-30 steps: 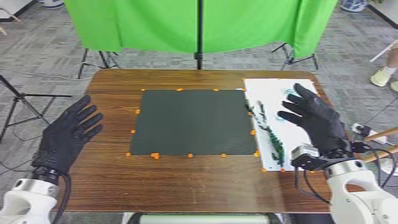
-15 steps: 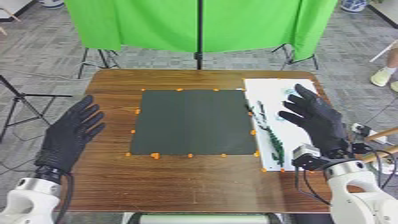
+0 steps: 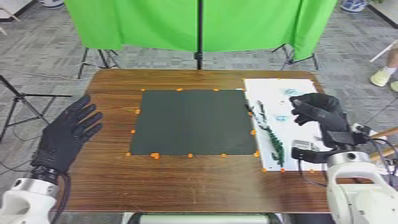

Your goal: Arrange flowers

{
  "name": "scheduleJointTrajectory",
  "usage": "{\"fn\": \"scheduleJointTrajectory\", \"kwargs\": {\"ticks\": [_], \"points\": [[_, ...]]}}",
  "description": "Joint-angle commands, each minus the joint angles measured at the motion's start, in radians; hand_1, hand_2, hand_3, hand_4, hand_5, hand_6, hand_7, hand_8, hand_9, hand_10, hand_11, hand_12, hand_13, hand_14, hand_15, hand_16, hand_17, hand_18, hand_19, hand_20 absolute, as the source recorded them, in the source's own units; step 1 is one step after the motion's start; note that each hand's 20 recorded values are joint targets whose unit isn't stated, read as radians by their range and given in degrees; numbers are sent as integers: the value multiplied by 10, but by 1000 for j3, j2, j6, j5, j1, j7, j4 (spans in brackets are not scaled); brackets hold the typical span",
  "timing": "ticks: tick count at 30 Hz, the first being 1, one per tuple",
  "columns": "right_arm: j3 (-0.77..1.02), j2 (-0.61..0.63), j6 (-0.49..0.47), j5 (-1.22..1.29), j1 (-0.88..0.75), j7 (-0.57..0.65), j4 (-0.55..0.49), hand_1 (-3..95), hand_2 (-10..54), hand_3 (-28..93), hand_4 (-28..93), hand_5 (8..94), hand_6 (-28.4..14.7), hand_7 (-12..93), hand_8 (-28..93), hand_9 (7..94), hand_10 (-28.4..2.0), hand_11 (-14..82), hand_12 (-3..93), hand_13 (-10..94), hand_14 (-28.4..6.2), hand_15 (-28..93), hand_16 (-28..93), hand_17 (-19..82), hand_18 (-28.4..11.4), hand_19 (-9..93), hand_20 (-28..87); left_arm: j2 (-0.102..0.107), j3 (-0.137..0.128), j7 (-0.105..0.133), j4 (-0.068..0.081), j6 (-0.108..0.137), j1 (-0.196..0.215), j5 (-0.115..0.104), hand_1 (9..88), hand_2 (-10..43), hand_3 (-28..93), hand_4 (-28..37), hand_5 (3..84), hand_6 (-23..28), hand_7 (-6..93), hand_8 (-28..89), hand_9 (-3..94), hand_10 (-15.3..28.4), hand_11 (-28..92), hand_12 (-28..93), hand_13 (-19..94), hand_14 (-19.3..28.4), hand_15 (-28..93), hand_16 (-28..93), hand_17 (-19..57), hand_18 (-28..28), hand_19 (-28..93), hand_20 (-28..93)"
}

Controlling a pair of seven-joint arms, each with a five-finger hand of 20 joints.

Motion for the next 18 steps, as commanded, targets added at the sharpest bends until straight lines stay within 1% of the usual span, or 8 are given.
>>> {"fn": "scheduleJointTrajectory", "kwargs": {"ticks": [1, 3, 4, 6, 9, 13, 16, 18], "points": [[107, 150, -511, -424, 24, 160, -48, 301, -95, 614, -283, 676, 2, 436, -221, 723, -122, 500, 262, 645, -116, 745, 214, 321, -199, 909, 395, 6, -22, -1, -13, 10, 41, -6, 252, -52, 685, -283, 244, 17, 210, -121, 185, 94, 208, 158, 123, 115, 315, 5, -111, 170, 389, 70], [72, 180, -641, -416, 55, 283, -37, 245, -95, 622, -283, 685, -6, 421, -213, 725, -130, 487, 268, 641, -123, 741, 220, 319, -203, 908, 390, 11, -14, 2, -7, 6, 24, -5, 251, -52, 685, -283, 245, 17, 209, -121, 186, 94, 208, 158, 124, 116, 316, 3, -112, 171, 389, 70], [68, 186, -669, -448, 49, 291, -34, 201, -90, 633, -283, 670, -21, 384, -193, 701, -141, 467, 269, 618, -129, 729, 217, 297, -209, 887, 376, 11, -14, 1, -7, -1, 19, -2, 251, -52, 685, -283, 245, 17, 209, -121, 187, 94, 207, 158, 124, 116, 316, 2, -112, 172, 389, 70], [52, 197, -696, -497, 37, 304, -33, 169, -77, 634, -283, 645, -29, 363, -185, 674, -143, 462, 275, 598, -136, 723, 214, 281, -212, 868, 366, 17, -17, -8, -6, -10, 11, -1, 251, -52, 685, -283, 245, 17, 209, -120, 187, 94, 207, 157, 124, 116, 318, 1, -113, 172, 390, 71], [26, 201, -719, -510, 36, 323, -31, 114, -52, 638, -283, 624, -36, 346, -176, 658, -146, 466, 284, 580, -143, 721, 212, 267, -217, 851, 357, 23, -21, -6, -8, 2, 18, -5, 251, -50, 684, -283, 246, 18, 209, -120, 187, 94, 208, 158, 125, 116, 318, 0, -114, 173, 391, 71], [-10, 213, -765, -514, 38, 343, -17, 91, -43, 645, -283, 639, -33, 356, -172, 659, -146, 480, 292, 586, -144, 724, 210, 272, -220, 854, 357, 18, -17, -10, -8, -7, 22, -5, 250, -49, 683, -283, 247, 18, 208, -120, 190, 93, 210, 158, 125, 116, 319, -1, -115, 176, 393, 72], [-39, 216, -794, -500, 50, 351, 0, 89, -39, 639, -283, 656, -30, 364, -173, 673, -146, 486, 296, 598, -146, 730, 213, 280, -222, 862, 358, 16, -22, -6, -13, 2, 33, -5, 250, -49, 683, -283, 247, 18, 207, -119, 191, 94, 211, 157, 126, 117, 319, -2, -115, 176, 394, 72], [-51, 217, -800, -504, 49, 356, 4, 86, -36, 636, -283, 663, -30, 366, -176, 678, -147, 487, 299, 602, -145, 731, 216, 282, -224, 866, 357, 15, -20, -6, -12, 6, 30, -5, 250, -49, 684, -283, 247, 18, 207, -119, 191, 94, 211, 156, 126, 117, 319, -2, -115, 176, 394, 72]]}}
